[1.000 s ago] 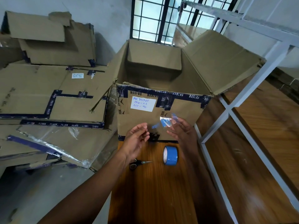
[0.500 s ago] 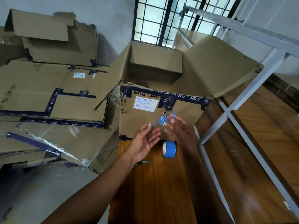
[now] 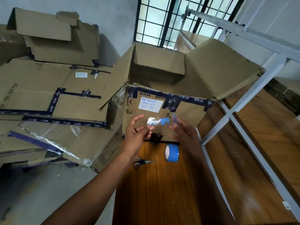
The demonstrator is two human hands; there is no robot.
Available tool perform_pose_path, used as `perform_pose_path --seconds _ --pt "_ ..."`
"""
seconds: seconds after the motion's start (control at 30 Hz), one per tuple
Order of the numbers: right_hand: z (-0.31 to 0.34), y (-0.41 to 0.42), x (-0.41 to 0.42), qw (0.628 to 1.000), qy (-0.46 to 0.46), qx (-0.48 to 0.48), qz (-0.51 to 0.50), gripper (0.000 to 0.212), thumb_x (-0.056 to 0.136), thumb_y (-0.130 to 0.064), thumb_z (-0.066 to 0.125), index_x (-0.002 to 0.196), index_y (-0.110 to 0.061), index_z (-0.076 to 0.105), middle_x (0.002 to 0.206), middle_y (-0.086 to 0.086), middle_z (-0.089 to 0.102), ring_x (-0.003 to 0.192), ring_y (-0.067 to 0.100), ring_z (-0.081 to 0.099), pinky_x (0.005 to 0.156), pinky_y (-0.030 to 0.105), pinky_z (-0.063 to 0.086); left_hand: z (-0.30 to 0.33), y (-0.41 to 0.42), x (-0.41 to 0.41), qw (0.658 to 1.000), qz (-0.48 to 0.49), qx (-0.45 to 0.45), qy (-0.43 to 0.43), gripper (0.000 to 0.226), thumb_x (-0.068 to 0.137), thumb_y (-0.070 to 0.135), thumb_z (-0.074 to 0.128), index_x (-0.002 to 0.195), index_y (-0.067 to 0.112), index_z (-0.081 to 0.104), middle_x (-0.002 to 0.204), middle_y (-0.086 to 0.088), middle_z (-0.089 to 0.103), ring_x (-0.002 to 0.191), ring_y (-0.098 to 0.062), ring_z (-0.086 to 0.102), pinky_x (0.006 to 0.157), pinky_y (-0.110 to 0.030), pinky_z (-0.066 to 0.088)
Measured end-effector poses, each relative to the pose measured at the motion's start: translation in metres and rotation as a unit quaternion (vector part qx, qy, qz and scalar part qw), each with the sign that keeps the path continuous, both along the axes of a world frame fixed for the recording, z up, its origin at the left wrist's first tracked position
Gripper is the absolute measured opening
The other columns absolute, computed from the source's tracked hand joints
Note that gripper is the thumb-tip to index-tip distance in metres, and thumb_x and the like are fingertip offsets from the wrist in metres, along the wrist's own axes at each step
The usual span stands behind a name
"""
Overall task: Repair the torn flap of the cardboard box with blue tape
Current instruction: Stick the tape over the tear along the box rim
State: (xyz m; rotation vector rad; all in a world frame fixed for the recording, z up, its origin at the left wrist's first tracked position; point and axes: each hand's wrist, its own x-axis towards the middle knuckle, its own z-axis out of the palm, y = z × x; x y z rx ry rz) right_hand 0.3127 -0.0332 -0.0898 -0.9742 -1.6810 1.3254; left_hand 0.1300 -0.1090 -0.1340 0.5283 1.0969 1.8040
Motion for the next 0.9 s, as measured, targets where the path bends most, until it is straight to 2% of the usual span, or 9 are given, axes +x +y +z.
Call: perform_pose_path --seconds 0.1,0.23,0.33,0.4,0.47,0.53,0.67,0.77,0.9 --pt "0.001 0.004 0.005 0.995 -0.073 0.061 -0.012 0.04 0.108 -0.013 0.057 0.147 -0.021 0.061 0.136 -0.011 0.07 0.12 0.004 0.069 0.086 0.024 0.061 0.015 -0.006 -0.011 0.999 0.008 -0.011 0.048 0.053 0.095 0.002 0.076 0.137 0.032 0.06 0.089 -0.01 0.082 0.084 -0.017 0.074 0.083 -0.032 0.063" --pt "0.0 0.004 0.002 0.972 -0.156 0.172 -0.043 0.047 0.105 -0.005 0.06 0.15 -0.017 0.058 0.144 -0.009 0.063 0.122 -0.019 0.057 0.101 0.011 0.051 0.031 -0.009 -0.023 0.995 0.0 -0.014 0.094 0.051 0.092 0.005 0.081 0.133 0.031 0.064 0.096 -0.017 0.082 0.089 -0.019 0.076 0.096 -0.042 0.064" --pt "-0.005 0.006 -0.005 0.955 -0.184 0.212 -0.096 0.048 0.103 -0.013 0.067 0.149 -0.015 0.058 0.14 -0.003 0.068 0.123 0.001 0.063 0.09 -0.001 0.046 0.039 -0.011 -0.028 0.994 -0.001 -0.006 0.112 0.044 0.095 0.003 0.077 0.13 0.028 0.068 0.092 -0.018 0.081 0.085 -0.017 0.076 0.095 -0.04 0.064" --pt "-0.005 0.005 -0.008 0.96 -0.172 0.19 -0.117 0.056 0.1 -0.022 0.072 0.153 -0.02 0.053 0.138 -0.016 0.063 0.125 0.002 0.062 0.092 0.005 0.051 0.044 -0.011 -0.034 0.992 -0.005 -0.005 0.126 0.045 0.097 0.002 0.075 0.132 0.028 0.068 0.086 -0.013 0.08 0.084 -0.017 0.077 0.093 -0.037 0.065" --pt "-0.007 0.0 -0.012 0.96 -0.163 0.199 -0.109 0.071 0.096 -0.022 0.078 0.158 -0.027 0.045 0.138 -0.027 0.055 0.123 -0.012 0.058 0.094 0.011 0.054 0.05 -0.012 -0.04 0.989 -0.026 -0.011 0.145 0.048 0.098 0.001 0.074 0.136 0.027 0.067 0.079 -0.005 0.079 0.084 -0.016 0.077 0.091 -0.034 0.065" --pt "-0.011 -0.006 -0.018 0.96 -0.156 0.218 -0.084 0.081 0.093 -0.016 0.08 0.161 -0.032 0.038 0.146 -0.021 0.053 0.127 -0.011 0.055 0.093 0.011 0.054 0.054 -0.012 -0.048 0.987 -0.04 -0.016 0.156 0.047 0.098 -0.001 0.073 0.138 0.025 0.066 0.077 -0.002 0.079 0.081 -0.012 0.077 0.089 -0.031 0.066" --pt "-0.024 -0.011 -0.031 0.955 -0.154 0.245 -0.059 0.086 0.087 -0.009 0.084 0.159 -0.029 0.043 0.158 -0.006 0.053 0.136 0.013 0.058 0.099 0.045 0.062 0.058 -0.011 -0.06 0.985 -0.05 -0.039 0.161 0.044 0.098 0.001 0.075 0.135 0.023 0.068 0.087 -0.005 0.083 0.079 -0.012 0.077 0.083 -0.031 0.067" --pt "-0.03 -0.026 -0.045 0.96 -0.198 0.197 -0.023 0.102 0.079 -0.02 0.092 0.162 -0.038 0.034 0.159 -0.017 0.043 0.139 0.004 0.051 0.109 0.041 0.055 0.059 -0.011 -0.068 0.985 -0.052 -0.059 0.153 0.04 0.096 0.001 0.076 0.131 0.02 0.068 0.095 -0.009 0.084 0.078 -0.013 0.077 0.078 -0.028 0.066" --pt "-0.04 -0.04 -0.061 0.975 -0.169 0.145 -0.019 0.115 0.07 -0.034 0.098 0.158 -0.053 0.026 0.156 -0.021 0.045 0.139 0.002 0.048 0.113 0.041 0.049 0.063 -0.011 -0.073 0.988 -0.042 -0.075 0.128 0.037 0.096 0.001 0.076 0.131 0.01 0.064 0.09 -0.014 0.083 0.073 -0.017 0.076 0.07 -0.027 0.064"
